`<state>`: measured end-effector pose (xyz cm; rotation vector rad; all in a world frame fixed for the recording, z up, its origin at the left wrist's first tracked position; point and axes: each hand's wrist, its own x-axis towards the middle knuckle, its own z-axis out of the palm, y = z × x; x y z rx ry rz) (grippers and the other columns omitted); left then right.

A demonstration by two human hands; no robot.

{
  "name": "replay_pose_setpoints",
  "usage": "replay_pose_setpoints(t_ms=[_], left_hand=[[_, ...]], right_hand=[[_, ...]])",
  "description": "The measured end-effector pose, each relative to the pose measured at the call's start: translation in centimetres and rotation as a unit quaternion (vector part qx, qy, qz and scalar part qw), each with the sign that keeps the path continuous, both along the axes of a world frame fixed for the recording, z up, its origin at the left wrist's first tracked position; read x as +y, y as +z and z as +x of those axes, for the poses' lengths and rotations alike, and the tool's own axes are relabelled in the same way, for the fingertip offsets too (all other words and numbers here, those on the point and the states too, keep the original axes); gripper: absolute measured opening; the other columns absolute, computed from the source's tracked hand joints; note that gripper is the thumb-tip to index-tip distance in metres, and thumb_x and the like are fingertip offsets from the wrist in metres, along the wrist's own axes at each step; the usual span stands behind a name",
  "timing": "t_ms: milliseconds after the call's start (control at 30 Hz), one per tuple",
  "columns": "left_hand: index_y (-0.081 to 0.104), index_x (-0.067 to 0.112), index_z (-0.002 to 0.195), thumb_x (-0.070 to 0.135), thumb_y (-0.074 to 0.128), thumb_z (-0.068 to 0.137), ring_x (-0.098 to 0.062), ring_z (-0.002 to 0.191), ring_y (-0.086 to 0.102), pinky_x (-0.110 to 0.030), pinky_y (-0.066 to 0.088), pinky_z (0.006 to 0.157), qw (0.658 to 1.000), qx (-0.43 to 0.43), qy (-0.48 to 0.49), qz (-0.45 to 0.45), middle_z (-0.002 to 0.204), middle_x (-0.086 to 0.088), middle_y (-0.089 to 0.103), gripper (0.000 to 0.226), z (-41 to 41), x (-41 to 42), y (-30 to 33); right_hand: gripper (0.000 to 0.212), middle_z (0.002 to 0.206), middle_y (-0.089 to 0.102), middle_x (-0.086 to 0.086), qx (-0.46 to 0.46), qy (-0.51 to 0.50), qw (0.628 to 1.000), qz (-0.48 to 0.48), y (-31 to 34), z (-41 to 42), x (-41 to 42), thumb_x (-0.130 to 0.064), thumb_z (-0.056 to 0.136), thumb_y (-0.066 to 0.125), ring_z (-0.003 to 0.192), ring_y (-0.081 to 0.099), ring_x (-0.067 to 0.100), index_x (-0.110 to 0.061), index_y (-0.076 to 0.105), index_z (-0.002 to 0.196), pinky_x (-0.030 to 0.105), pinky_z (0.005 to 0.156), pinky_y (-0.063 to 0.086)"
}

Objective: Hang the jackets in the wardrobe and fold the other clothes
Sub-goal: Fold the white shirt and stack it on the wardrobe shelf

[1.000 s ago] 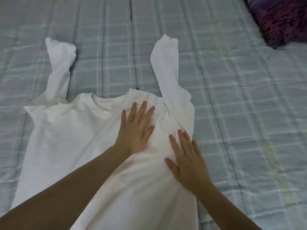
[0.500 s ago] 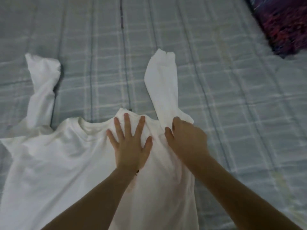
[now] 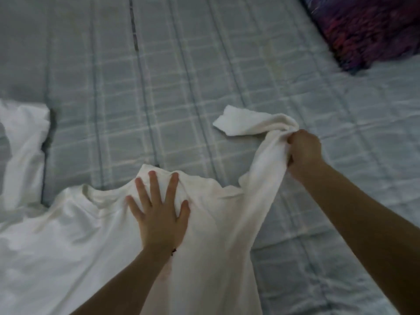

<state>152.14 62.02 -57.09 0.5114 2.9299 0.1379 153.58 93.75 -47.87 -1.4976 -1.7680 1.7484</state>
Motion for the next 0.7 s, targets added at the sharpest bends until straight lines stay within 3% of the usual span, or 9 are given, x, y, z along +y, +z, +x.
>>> replay_pose_setpoints(t_ms=[67,133,200,267,333,400,533,633,700], left_hand=[[0.011,0.037,0.155,0.059,0.023,0.091,-0.037,0.148,-0.011,-0.067,0.002,0.114,1.0,-0.001,0.001,0.009,0.163,-0.009,-0.002,0.068,0.0,0.0,-0.1],[0.012,0.037,0.154,0.059,0.022,0.09,-0.036,0.148,-0.012,-0.066,-0.001,0.113,1.0,-0.006,0.004,0.014,0.163,-0.008,-0.002,0.069,0.0,0.2,0.0],[0.013,0.037,0.154,0.058,0.022,0.089,-0.037,0.148,-0.01,-0.066,-0.001,0.112,1.0,-0.007,0.006,0.013,0.163,-0.009,-0.001,0.069,0.0,0.3,0.0],[0.013,0.037,0.154,0.057,0.022,0.089,-0.037,0.148,-0.01,-0.066,-0.002,0.113,1.0,-0.009,0.008,0.008,0.163,-0.009,-0.001,0.069,0.0,0.3,0.0],[0.012,0.038,0.154,0.057,0.022,0.088,-0.035,0.148,-0.012,-0.066,-0.003,0.113,1.0,-0.012,0.013,0.012,0.163,-0.008,-0.003,0.069,0.0,0.4,0.0],[0.012,0.039,0.154,0.057,0.022,0.087,-0.034,0.148,-0.012,-0.065,-0.003,0.113,1.0,-0.013,0.017,0.017,0.164,-0.007,-0.003,0.07,0.0,0.5,0.1],[0.013,0.04,0.153,0.056,0.023,0.086,-0.032,0.148,-0.011,-0.065,-0.003,0.113,0.999,-0.013,0.025,0.018,0.164,-0.006,-0.003,0.07,-0.1,0.5,-0.1],[0.014,0.04,0.152,0.057,0.022,0.086,-0.033,0.148,-0.01,-0.065,-0.001,0.113,0.999,-0.01,0.029,0.024,0.163,-0.008,0.0,0.069,0.0,0.4,-0.3],[0.015,0.04,0.152,0.056,0.022,0.085,-0.033,0.148,-0.009,-0.065,-0.001,0.113,0.999,-0.009,0.032,0.027,0.163,-0.008,0.001,0.069,0.0,0.6,-0.3]], right_hand=[[0.021,0.065,0.065,0.0,0.093,-0.095,0.981,-0.139,1.6,3.8,3.3,-0.001,0.08,0.047,0.063,0.064,0.01,-0.013,0.062,0.072,0.024,0.067,0.055],[0.009,0.071,0.067,0.007,0.167,-0.183,0.942,-0.224,2.6,6.9,5.5,-0.015,0.064,0.061,0.078,0.067,0.024,-0.009,0.066,0.068,0.033,0.083,0.056],[0.021,0.066,0.064,0.005,0.132,-0.201,0.94,-0.244,3.6,9.5,6.6,-0.031,0.071,0.07,0.07,0.067,0.023,-0.011,0.062,0.073,0.031,0.074,0.056],[0.02,0.068,0.069,0.004,0.037,-0.093,0.963,-0.252,4.0,11.4,7.6,-0.031,0.087,0.065,0.06,0.069,0.017,-0.012,0.067,0.081,0.028,0.057,0.057],[0.019,0.094,0.075,0.01,-0.013,0.012,0.958,-0.286,4.6,12.6,8.1,-0.021,0.093,0.059,0.079,0.073,0.019,-0.009,0.068,0.104,0.032,0.063,0.061],[0.029,0.113,0.071,0.013,0.013,0.032,0.951,-0.306,5.1,13.8,9.0,-0.02,0.094,0.052,0.096,0.071,0.022,-0.007,0.063,0.118,0.035,0.074,0.06],[0.032,0.123,0.065,0.016,0.144,-0.078,0.94,-0.3,4.8,16.1,11.0,-0.018,0.093,0.048,0.109,0.065,0.03,-0.007,0.056,0.122,0.05,0.083,0.055],[0.032,0.118,0.067,0.014,0.189,-0.155,0.926,-0.289,4.2,17.6,11.8,-0.014,0.089,0.053,0.105,0.067,0.027,-0.005,0.059,0.118,0.045,0.084,0.056],[0.051,0.128,0.063,0.014,0.206,-0.202,0.918,-0.272,4.0,18.5,12.6,-0.01,0.077,0.06,0.113,0.063,0.029,-0.004,0.057,0.128,0.044,0.095,0.051]])
